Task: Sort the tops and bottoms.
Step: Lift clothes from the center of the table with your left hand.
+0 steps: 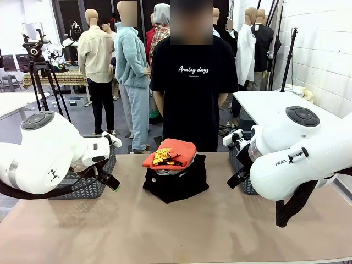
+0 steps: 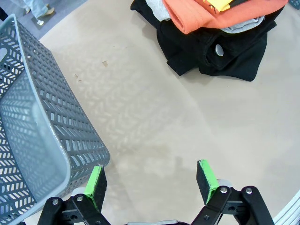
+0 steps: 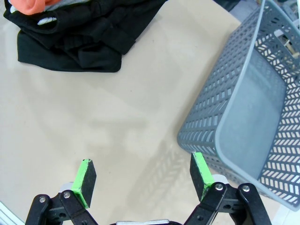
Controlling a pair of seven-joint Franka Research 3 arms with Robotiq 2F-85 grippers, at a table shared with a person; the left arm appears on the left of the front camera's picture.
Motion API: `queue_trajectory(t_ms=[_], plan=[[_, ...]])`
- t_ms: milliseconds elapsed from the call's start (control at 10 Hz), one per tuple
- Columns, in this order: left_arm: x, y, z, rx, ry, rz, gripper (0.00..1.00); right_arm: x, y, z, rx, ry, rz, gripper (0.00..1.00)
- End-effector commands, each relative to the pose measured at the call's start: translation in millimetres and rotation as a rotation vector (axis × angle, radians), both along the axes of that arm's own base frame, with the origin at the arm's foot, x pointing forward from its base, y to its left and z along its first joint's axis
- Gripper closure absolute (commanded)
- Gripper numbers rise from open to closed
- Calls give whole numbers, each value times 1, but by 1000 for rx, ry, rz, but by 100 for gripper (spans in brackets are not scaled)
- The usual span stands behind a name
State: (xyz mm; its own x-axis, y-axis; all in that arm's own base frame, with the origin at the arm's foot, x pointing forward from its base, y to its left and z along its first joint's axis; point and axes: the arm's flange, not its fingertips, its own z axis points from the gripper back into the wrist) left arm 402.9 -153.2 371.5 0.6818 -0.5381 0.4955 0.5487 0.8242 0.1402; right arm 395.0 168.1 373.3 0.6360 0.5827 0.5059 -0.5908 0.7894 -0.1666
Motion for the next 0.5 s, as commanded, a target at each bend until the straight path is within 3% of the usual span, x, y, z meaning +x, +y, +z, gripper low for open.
queue_trajectory(t_ms=[0,200,400], plan=[[0,0,0,0,0,0,0,0,0,0,3,1,-3,0],[5,-3,27,94,24,-31,0,0,0,0,3,1,-3,0],[3,-7,60,90,22,-98,0,0,0,0,3,1,-3,0]])
